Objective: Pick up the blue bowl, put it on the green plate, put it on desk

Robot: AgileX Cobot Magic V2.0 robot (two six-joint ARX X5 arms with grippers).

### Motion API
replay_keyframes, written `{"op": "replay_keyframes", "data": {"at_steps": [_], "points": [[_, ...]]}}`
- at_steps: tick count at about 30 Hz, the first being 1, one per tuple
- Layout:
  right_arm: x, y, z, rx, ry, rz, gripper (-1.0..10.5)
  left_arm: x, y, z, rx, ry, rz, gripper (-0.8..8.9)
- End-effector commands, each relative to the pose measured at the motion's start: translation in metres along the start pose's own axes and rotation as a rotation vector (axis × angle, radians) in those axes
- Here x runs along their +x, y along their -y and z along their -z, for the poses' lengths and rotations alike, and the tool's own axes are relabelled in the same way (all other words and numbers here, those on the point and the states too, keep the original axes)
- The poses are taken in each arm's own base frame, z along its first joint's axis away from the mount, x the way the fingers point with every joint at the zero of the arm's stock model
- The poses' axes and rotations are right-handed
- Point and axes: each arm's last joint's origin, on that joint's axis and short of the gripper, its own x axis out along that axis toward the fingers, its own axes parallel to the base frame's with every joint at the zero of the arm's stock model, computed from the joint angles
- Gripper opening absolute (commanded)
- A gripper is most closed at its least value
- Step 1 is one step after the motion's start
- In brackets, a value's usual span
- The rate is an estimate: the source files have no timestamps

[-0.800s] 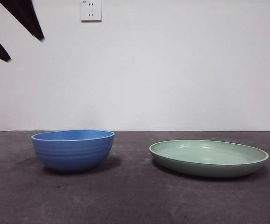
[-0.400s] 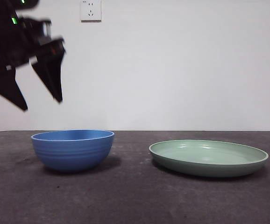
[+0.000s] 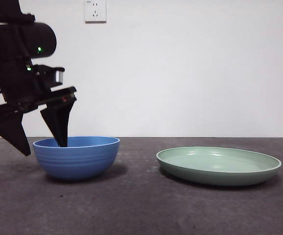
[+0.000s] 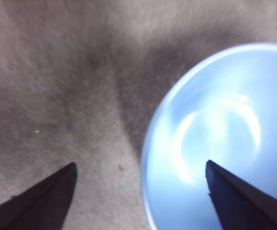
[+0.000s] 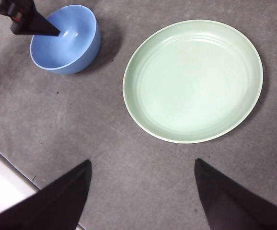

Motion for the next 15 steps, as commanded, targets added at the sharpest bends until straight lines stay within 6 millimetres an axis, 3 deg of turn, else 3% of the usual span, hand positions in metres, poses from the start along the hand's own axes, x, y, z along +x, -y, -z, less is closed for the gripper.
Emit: {"op": "replay_keyframes", "data": {"at_steps": [1, 4, 7, 11, 15], "points": [[-0.0027, -0.0018, -0.0053, -0.012, 0.019, -0.003, 3.4, 0.0053, 0.0008, -0.0049, 0.000, -0.003, -0.004, 3.36], [-0.0027, -0.0018, -0.0053, -0.012, 0.019, -0.003, 3.4, 0.0056, 0.0012, -0.0049, 0.001, -0.003, -0.003, 3.06], [-0.0027, -0.0018, -0.0054, -0.012, 0.020, -0.003, 3.4, 0.0056, 0.0014, -0.0049, -0.009, -0.004, -0.003, 1.54], [-0.0027, -0.0018, -0.0054, -0.012, 0.020, -0.003, 3.4, 0.0056, 0.0014, -0.0052, -0.021, -0.001, -0.003, 0.22], [-0.0027, -0.0018, -0.0054, -0.012, 0.020, -0.003, 3.4, 0.0047, 0.0016, -0.0053, -0.022, 0.002, -0.002, 0.10]]}}
